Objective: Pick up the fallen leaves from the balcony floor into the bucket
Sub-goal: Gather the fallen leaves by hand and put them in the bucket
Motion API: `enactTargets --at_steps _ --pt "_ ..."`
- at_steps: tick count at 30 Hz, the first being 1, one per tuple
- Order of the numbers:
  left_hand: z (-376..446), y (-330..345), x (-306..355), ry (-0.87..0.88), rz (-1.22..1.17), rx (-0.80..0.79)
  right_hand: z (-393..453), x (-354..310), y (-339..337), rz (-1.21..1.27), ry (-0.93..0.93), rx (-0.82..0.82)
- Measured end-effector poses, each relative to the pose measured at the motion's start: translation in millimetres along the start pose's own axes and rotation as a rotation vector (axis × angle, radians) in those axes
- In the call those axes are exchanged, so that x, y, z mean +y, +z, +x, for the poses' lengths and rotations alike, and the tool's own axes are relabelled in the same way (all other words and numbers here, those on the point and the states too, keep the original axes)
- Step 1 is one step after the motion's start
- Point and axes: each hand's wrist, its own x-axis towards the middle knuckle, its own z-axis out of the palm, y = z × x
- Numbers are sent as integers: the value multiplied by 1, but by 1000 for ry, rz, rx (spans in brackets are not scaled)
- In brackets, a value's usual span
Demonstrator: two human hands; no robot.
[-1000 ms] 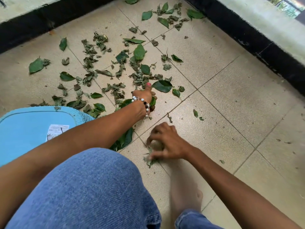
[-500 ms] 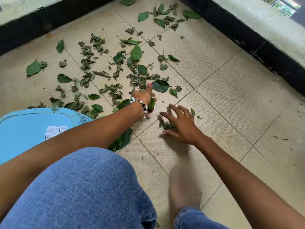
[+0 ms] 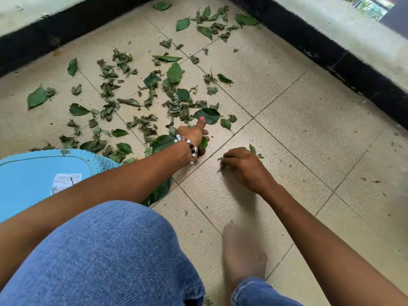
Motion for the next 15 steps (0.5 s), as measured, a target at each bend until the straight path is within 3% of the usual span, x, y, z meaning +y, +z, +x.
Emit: enactTargets --at_steps 5,9,15 --pt "2 1 -1 -9 25 3 -15 11 -2 -126 87 -363" --pt "1 4 -1 -29 23 -18 -21 15 1 -109 -14 -124" --pt "0 6 -4 -34 27 -25 5 2 0 121 142 98"
